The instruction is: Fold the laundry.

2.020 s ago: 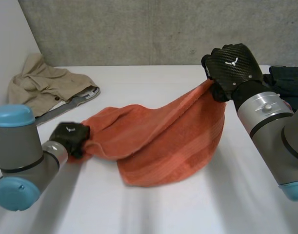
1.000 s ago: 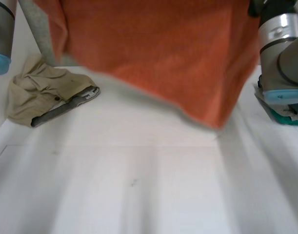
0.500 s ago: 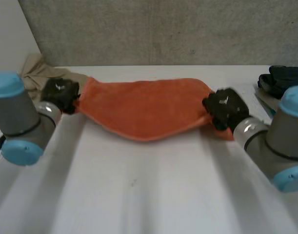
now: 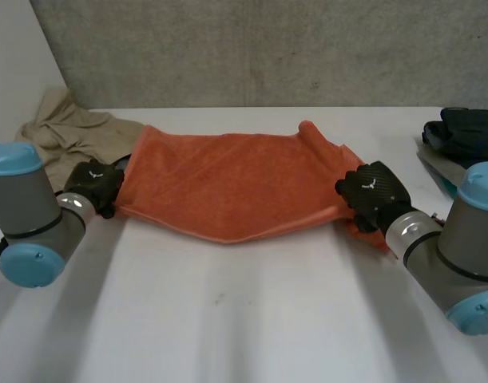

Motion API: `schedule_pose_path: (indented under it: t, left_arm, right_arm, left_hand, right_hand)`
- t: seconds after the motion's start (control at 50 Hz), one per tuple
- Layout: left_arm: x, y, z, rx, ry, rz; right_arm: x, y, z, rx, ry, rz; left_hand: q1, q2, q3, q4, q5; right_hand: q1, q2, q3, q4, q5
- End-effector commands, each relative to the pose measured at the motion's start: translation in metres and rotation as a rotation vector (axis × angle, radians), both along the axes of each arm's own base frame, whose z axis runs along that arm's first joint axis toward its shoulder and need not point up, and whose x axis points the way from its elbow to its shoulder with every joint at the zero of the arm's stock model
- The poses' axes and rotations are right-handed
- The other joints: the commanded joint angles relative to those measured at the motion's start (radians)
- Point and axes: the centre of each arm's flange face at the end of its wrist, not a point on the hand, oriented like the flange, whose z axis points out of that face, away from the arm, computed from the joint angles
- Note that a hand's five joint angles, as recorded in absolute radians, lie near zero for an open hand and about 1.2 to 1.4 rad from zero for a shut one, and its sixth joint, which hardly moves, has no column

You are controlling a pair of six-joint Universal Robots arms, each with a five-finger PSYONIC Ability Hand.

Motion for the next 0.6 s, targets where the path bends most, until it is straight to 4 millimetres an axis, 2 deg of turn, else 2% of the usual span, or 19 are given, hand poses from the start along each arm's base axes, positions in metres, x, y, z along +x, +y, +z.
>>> schedule_pose_path:
  t: [0.02,0.08,0.18,0.3,0.42,0.6]
  left_arm:
    - [0.002,0.005,0.009,0.027,0.000,-0.001]
    - [0.003,0.006,0.013,0.022,0.007,0.002]
    - [0.006,0.005,0.019,0.013,0.030,0.013]
    - [0.009,0.003,0.025,0.003,0.054,0.024]
    - [0.013,0.001,0.035,-0.014,0.081,0.035]
    - [0.015,0.002,0.046,-0.021,0.112,0.036]
  right_arm:
    - [-0.010,-0.014,0.023,0.014,-0.050,-0.041]
    - [-0.017,-0.021,0.035,0.048,-0.091,-0.061]
    - [-0.039,-0.037,0.051,0.210,-0.190,-0.123]
    - [-0.058,-0.052,0.053,0.330,-0.209,-0.162]
    - [-0.072,-0.045,0.037,0.519,-0.240,-0.205]
    - [-0.074,-0.023,0.003,0.675,-0.358,-0.286]
  left_hand:
    - [0.249,0.203,0.207,0.197,0.235]
    - [0.249,0.203,0.207,0.197,0.235]
    - [0.249,0.203,0.207,0.197,0.235]
    - [0.249,0.203,0.207,0.197,0.235]
    - [0.249,0.203,0.207,0.197,0.235]
    - [0.249,0.203,0.207,0.197,0.235]
  right_hand:
    - [-0.293,-0.288,-0.305,-0.307,-0.305]
    - [-0.323,-0.317,-0.335,-0.337,-0.335]
    - [-0.326,-0.321,-0.338,-0.340,-0.338]
    - [-0.300,-0.294,-0.311,-0.314,-0.312]
    - [-0.259,-0.253,-0.270,-0.272,-0.271]
    - [-0.270,-0.265,-0.282,-0.284,-0.283]
